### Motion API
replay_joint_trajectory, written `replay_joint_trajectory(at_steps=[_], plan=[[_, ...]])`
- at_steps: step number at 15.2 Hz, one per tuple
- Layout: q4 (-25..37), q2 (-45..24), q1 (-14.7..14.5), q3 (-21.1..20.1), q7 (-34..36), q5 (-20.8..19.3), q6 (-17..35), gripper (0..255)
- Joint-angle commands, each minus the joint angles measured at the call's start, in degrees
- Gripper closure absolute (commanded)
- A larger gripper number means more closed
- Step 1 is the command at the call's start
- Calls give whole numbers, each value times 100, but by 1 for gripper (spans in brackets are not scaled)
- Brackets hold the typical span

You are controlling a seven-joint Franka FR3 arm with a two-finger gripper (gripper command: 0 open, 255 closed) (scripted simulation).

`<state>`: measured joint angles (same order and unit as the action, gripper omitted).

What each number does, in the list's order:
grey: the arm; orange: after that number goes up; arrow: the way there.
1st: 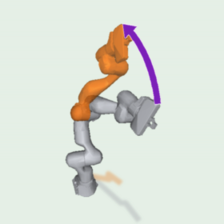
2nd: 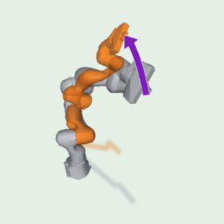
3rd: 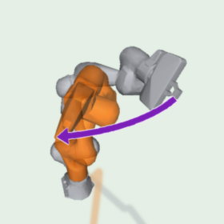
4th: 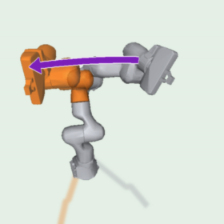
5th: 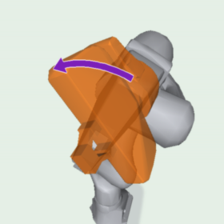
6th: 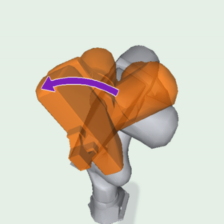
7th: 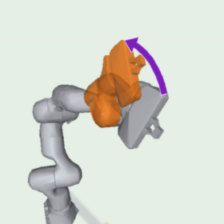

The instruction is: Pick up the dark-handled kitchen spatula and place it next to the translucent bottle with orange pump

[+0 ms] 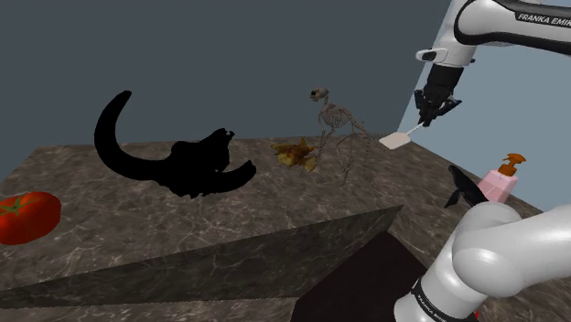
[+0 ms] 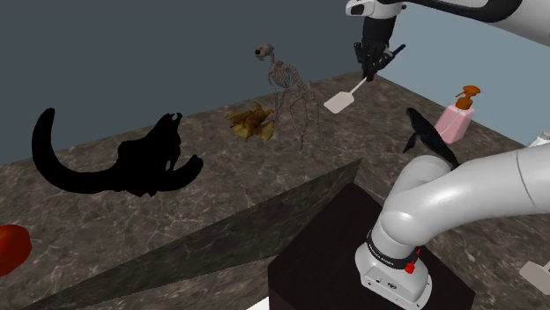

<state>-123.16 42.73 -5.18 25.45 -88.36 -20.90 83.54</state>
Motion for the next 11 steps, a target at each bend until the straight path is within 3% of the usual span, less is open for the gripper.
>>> replay_joint_trajectory(at_steps=[1, 11], plan=[[-17, 189, 109, 140, -239, -161, -110, 255], [205, 751, 531, 1024, -1514, -1014, -443, 255]])
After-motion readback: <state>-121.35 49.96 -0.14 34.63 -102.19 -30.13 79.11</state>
